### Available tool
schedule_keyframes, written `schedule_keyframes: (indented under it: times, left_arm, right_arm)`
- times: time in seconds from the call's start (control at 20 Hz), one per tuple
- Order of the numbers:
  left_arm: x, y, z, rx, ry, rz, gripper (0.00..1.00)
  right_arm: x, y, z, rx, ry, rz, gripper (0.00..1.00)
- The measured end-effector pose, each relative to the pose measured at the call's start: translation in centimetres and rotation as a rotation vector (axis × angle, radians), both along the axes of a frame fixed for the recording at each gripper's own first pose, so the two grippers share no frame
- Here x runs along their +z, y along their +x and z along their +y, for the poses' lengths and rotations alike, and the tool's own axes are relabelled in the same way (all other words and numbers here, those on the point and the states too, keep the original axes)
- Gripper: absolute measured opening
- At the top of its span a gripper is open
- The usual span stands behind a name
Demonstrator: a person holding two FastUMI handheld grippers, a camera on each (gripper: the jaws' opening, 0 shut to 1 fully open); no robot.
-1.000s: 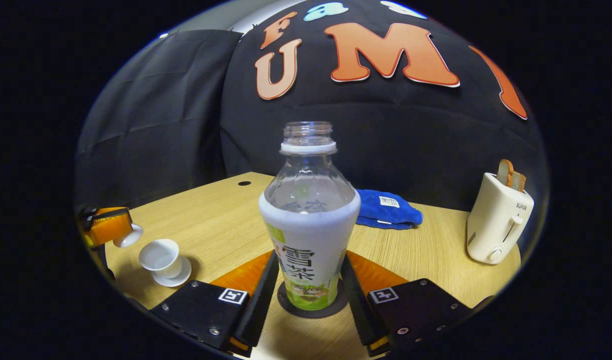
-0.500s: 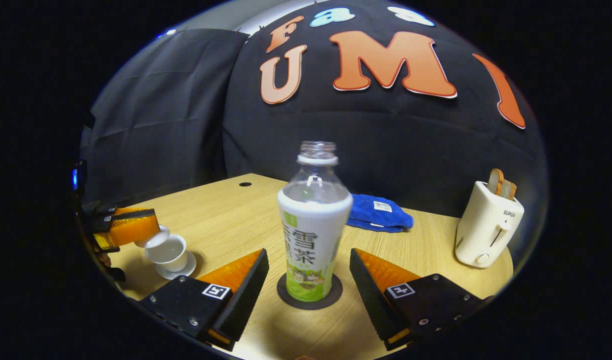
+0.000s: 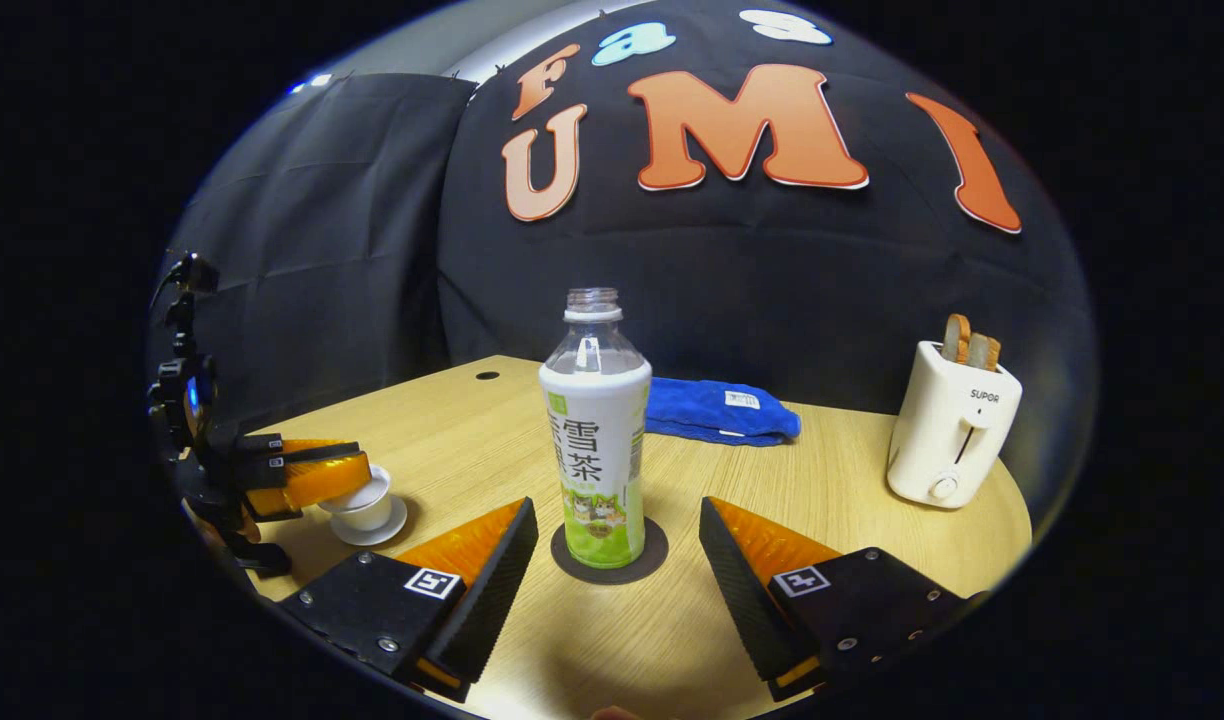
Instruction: Open the teacup lid with one hand, grasp the water bottle and pour water into the teacup with the other hand; after pouring, place the water bottle on the coaster and then close the teacup lid.
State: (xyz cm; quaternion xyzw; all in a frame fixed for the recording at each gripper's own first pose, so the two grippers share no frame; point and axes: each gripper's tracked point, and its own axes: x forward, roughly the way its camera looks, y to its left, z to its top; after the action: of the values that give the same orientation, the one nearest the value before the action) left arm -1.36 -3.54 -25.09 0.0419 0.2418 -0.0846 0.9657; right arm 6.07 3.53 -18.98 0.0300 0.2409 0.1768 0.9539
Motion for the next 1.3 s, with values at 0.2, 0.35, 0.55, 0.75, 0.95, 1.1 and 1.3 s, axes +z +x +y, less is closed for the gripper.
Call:
schedule_keyframes:
  times: [0.2,0.35,0.55,0.75,0.95,1.1,1.3]
  left_arm:
    - [-0.3,-0.2,0.2,0.008,0.0,0.008,0.26]
    - [-0.4,-0.2,0.2,0.0,0.009,0.005,0.29]
    - [0.0,-0.2,0.2,-0.003,0.002,-0.011,0.37]
    - [2.0,0.2,0.1,0.007,0.006,-0.07,0.63]
    - [4.5,1.0,-0.5,0.017,-0.013,-0.136,0.78]
    - [7.0,1.7,-1.3,0.017,-0.047,-0.177,0.91]
    - [10.1,2.9,-1.2,0.066,-0.078,-0.241,0.92]
  right_arm:
    - [0.7,-0.7,-0.5,-0.014,0.018,-0.01,0.98]
    - [1.1,-1.2,-0.9,-0.027,0.012,-0.019,0.98]
    - [2.0,-1.7,-1.3,-0.043,0.017,-0.04,0.98]
    - [3.6,-2.3,-2.4,-0.077,0.016,-0.071,0.98]
    - [6.0,-2.3,-5.0,-0.198,-0.016,-0.148,0.98]
    - [8.3,-2.6,-6.3,-0.252,-0.049,-0.214,0.97]
    - [9.9,-3.1,-7.5,-0.304,-0.136,-0.307,0.97]
